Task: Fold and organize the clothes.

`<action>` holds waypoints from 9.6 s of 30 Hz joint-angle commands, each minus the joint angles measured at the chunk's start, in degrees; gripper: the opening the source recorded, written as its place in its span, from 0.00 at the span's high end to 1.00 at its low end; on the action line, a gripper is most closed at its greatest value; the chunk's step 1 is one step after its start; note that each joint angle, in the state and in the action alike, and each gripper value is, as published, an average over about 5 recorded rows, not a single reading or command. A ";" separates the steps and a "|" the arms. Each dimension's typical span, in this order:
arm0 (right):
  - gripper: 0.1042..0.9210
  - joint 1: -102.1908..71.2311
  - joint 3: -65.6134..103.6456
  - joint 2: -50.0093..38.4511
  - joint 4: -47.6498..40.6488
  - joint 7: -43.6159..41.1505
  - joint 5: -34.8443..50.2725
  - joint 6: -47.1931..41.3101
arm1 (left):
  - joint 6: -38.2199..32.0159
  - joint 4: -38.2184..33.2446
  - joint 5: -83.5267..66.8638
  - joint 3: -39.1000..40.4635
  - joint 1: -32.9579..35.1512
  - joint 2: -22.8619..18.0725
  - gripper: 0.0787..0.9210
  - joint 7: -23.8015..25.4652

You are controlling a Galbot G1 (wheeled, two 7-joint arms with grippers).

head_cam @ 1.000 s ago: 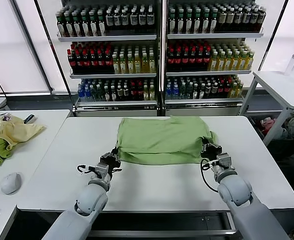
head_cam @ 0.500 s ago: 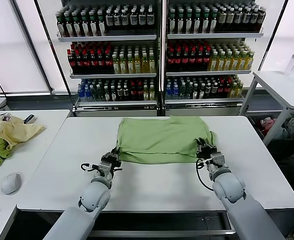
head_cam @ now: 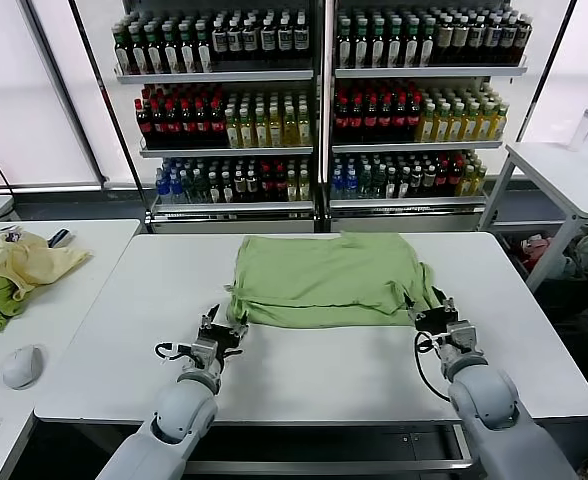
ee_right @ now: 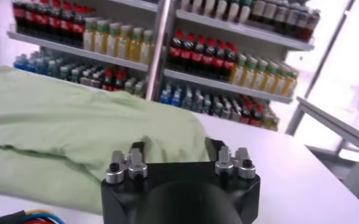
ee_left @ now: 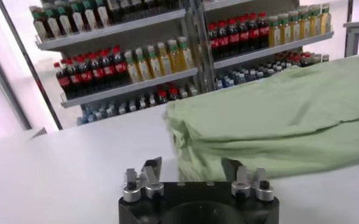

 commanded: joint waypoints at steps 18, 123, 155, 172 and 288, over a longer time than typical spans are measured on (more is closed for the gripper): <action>0.62 2.22 -1.53 -0.63 -5.29 1.80 12.06 -6.58 | 0.68 4.54 -6.63 0.83 -3.99 -0.38 0.58 0.59; 0.12 43.59 -16.48 18.68 -55.18 -3.30 1.50 -5.57 | 3.42 24.81 -16.41 4.66 -22.00 -2.13 0.12 1.05; 0.99 35.75 -15.27 9.72 -29.89 -2.40 11.96 -5.66 | -5.02 6.71 -24.31 1.57 -12.25 4.19 0.98 7.15; 0.99 14.21 -3.02 -2.43 -0.20 -0.46 18.33 -8.01 | -3.56 -12.40 -31.37 -6.19 2.85 11.16 0.98 7.04; 0.12 -10.22 9.06 -4.02 15.46 0.18 13.81 -8.07 | 1.78 -31.38 -65.49 -23.66 15.56 8.59 0.94 -1.90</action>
